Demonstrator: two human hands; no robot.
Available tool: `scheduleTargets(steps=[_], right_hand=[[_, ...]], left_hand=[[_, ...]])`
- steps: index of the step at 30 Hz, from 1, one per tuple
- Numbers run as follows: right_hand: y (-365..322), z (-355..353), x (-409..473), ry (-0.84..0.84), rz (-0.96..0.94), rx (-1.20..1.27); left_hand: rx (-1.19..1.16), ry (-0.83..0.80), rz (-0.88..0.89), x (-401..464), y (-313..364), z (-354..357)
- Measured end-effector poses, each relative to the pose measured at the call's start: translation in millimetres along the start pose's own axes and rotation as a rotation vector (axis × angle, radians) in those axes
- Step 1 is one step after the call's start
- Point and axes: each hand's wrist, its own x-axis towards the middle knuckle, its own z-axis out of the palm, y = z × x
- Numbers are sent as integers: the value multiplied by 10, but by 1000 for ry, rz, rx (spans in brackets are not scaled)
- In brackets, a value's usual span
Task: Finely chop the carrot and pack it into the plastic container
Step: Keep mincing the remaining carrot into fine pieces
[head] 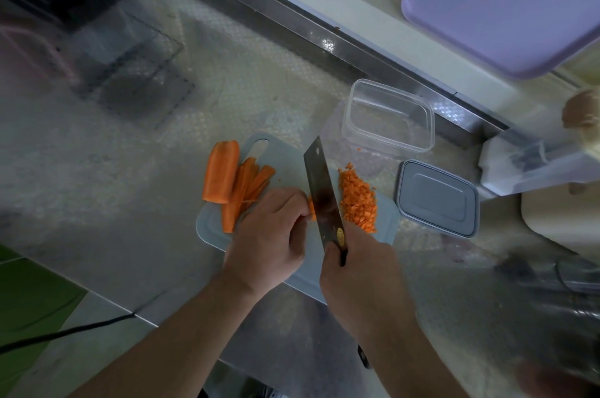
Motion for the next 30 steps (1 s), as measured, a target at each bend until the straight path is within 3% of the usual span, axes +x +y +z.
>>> scheduleTargets(steps=[12, 30], right_hand=[[-90, 67, 98, -101, 71, -80], [10, 179, 66, -14, 20, 15]], left_hand=[[69, -49, 13, 3, 26, -4], [1, -29, -59, -21, 4, -16]])
